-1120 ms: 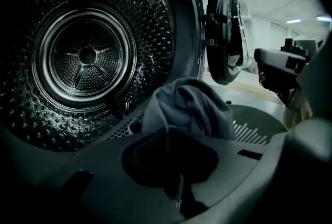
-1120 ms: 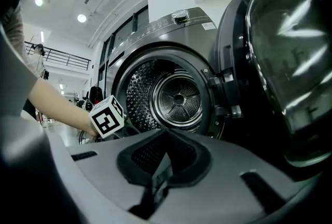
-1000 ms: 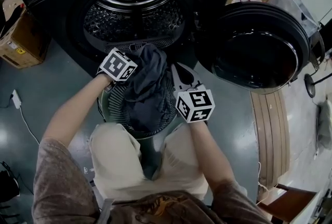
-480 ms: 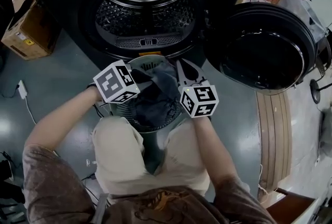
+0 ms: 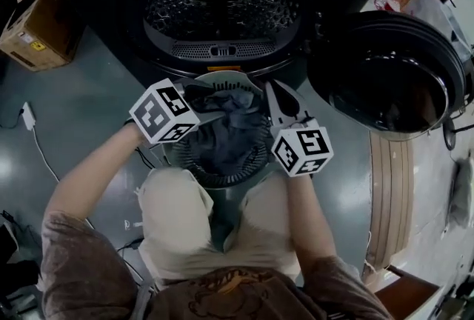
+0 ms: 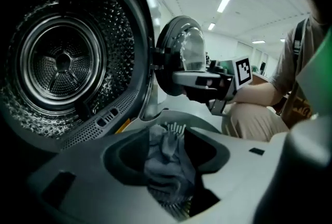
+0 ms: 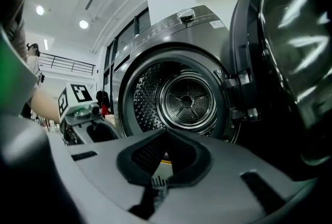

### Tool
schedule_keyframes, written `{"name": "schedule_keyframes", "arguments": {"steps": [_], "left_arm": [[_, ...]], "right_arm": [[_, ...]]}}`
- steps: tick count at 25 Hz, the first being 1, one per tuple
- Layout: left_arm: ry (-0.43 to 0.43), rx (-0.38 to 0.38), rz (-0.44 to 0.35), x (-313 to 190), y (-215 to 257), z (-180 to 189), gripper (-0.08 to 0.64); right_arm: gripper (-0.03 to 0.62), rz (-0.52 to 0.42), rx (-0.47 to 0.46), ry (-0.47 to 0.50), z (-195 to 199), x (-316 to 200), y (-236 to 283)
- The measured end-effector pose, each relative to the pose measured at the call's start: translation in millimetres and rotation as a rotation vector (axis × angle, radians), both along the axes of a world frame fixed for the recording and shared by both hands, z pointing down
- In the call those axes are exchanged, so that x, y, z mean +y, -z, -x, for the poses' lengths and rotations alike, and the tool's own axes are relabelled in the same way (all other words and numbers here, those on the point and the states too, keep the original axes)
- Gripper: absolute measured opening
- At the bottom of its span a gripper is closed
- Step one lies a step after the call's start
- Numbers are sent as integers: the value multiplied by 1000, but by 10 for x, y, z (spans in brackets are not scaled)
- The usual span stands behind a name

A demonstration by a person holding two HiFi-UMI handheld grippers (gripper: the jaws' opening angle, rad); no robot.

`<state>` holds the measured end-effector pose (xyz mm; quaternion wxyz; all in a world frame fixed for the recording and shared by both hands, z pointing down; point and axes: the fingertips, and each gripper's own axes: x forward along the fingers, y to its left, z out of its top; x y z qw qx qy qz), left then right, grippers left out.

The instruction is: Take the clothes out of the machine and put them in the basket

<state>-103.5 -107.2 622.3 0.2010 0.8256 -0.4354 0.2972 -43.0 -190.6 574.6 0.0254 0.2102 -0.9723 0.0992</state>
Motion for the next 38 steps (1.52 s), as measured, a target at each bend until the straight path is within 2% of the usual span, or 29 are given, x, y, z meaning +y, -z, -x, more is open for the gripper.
{"name": "schedule_keyframes", "arguments": {"steps": [5,10,15,20,24,27,30,34,38], "left_arm": [[75,69,-34,-93,143,293,216],[105,117,-29,22,669,345,218],[128,159,30,220,1525,326,209],[168,203,31,402,2676,329,216],[194,197,5,508,3542,458,215],[233,229,-31,563,4153,571,215],[232,259,-58,645,4650,633,209],[222,279,-98,701,5054,735,209],[212,283,-140,689,5249,812,210]], "right_arm": [[-5,49,-10,-67,16,26,239],[-5,152,110,-90,-53,129,551],[-5,173,211,-49,-54,432,1466],[-5,185,266,-20,-82,623,2605],[-5,170,270,-7,-48,665,3486],[-5,155,256,9,59,694,4059],[-5,141,244,28,152,746,4500],[-5,121,230,43,272,811,4860],[-5,93,219,56,354,868,5088]]}}
